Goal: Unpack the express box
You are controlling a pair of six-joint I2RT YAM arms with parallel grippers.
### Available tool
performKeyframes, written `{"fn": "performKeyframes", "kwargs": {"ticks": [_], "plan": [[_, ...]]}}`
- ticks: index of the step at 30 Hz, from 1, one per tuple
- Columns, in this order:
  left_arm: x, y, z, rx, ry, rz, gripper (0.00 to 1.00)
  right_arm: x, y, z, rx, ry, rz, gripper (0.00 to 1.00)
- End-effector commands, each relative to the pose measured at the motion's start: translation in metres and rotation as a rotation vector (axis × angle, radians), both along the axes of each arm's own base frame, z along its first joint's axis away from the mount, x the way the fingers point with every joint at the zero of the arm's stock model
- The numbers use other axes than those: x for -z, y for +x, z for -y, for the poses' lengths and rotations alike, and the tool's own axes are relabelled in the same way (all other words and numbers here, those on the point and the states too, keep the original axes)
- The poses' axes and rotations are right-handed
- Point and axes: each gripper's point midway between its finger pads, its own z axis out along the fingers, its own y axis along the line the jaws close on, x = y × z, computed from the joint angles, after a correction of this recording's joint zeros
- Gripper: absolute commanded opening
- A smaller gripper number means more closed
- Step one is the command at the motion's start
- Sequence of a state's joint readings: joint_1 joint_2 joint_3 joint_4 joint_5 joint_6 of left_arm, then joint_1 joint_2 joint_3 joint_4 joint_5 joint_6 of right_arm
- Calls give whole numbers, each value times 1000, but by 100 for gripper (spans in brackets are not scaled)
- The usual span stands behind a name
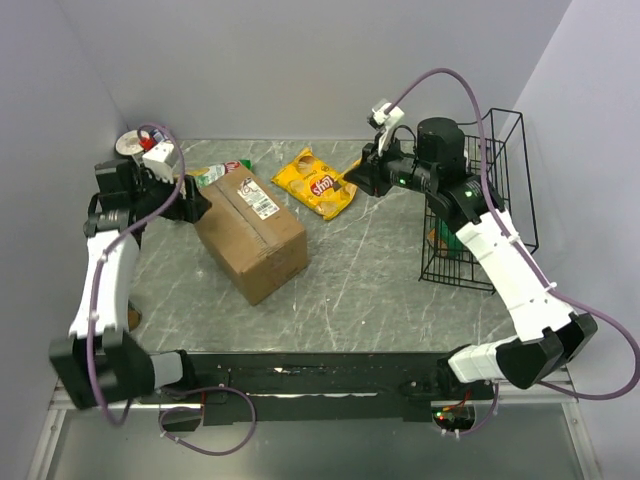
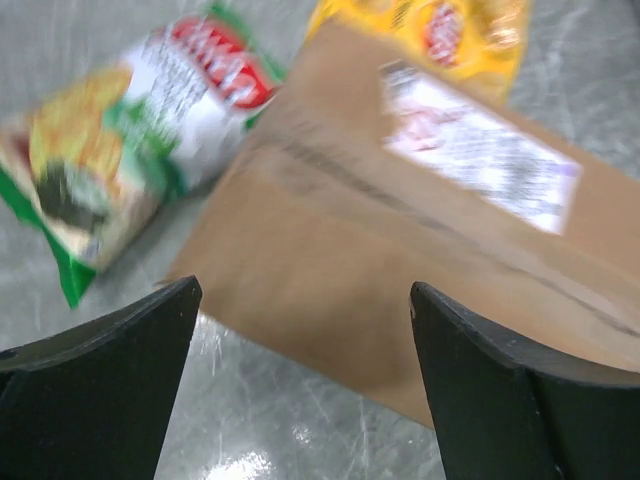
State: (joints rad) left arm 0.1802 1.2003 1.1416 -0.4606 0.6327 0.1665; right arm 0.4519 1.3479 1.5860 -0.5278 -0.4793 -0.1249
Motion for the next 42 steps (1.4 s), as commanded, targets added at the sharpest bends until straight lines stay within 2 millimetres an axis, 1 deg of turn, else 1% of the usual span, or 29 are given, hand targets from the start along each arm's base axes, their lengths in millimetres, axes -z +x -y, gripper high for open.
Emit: {"fn": "performKeyframes", "kwargs": {"ticks": [1,4,5,7,8,9,12,17,18,20,22,23,24,26,27,28,29,30,31,32,33,34,35,36,37,38,39,40,42], "plan": [[-9,31,-26,-60,-101,5,92,-23,0,-6,-28,31,50,0],[4,39,-34,-42,-110,-42,93,-18,-1,-8,-39,36,31,0],[6,39,-31,-7,-126,-48,93,-17,-1,-9,-41,39,25,0],[19,39,-27,42,-159,-101,91,-13,0,-9,-39,37,18,0],[20,34,-18,109,-181,-110,91,-9,0,-11,-43,34,12,0],[30,31,-14,135,-212,-154,89,-7,0,-11,-45,30,6,0],[38,24,2,209,-258,-190,87,-5,2,-12,-51,26,3,0],[64,15,27,225,-234,-253,82,-8,6,-14,-62,10,20,0],[72,10,35,228,-224,-271,79,-11,6,-14,-65,6,34,0],[74,8,43,211,-228,-277,76,-15,4,-18,-96,-22,93,0],[80,-3,55,216,-235,-296,74,-18,4,-20,-101,-53,146,0],[81,-5,59,204,-246,-304,74,-21,-2,-28,-118,-55,160,0],[86,-13,66,208,-246,-318,73,-27,-2,-30,-112,-53,175,0],[94,-17,67,173,-246,-341,72,-27,-5,-41,-139,-49,181,0],[101,-22,68,168,-248,-359,72,-28,-6,-53,-154,-31,202,0],[104,-25,68,145,-270,-387,71,-25,-5,-60,-147,-24,203,0],[107,-26,67,129,-271,-397,71,-23,7,-60,-74,-39,218,0],[110,-28,66,113,-277,-407,71,-21,1,-76,-72,-30,233,0],[110,-28,67,87,-299,-426,70,-28,10,-84,-19,-6,267,0],[110,-28,67,72,-308,-429,70,-31,14,-90,24,10,287,0],[109,-29,67,67,-317,-424,70,-31,23,-90,95,1,305,0],[108,-29,68,44,-341,-439,69,-25,22,-109,82,3,308,0],[107,-30,67,33,-346,-439,69,-22,23,-116,78,0,303,0],[105,-30,67,25,-351,-437,68,-28,25,-122,75,8,308,0],[104,-30,67,11,-359,-443,67,-15,27,-134,60,-8,278,0],[104,-30,66,1,-360,-446,67,-11,27,-139,51,-18,260,0],[101,-29,65,-10,-360,-441,67,-13,26,-144,38,-13,257,0],[100,-30,66,-6,-363,-443,67,-6,25,-152,13,-21,244,0],[99,-32,67,-5,-376,-445,67,-2,22,-160,-24,-33,238,0]]}}
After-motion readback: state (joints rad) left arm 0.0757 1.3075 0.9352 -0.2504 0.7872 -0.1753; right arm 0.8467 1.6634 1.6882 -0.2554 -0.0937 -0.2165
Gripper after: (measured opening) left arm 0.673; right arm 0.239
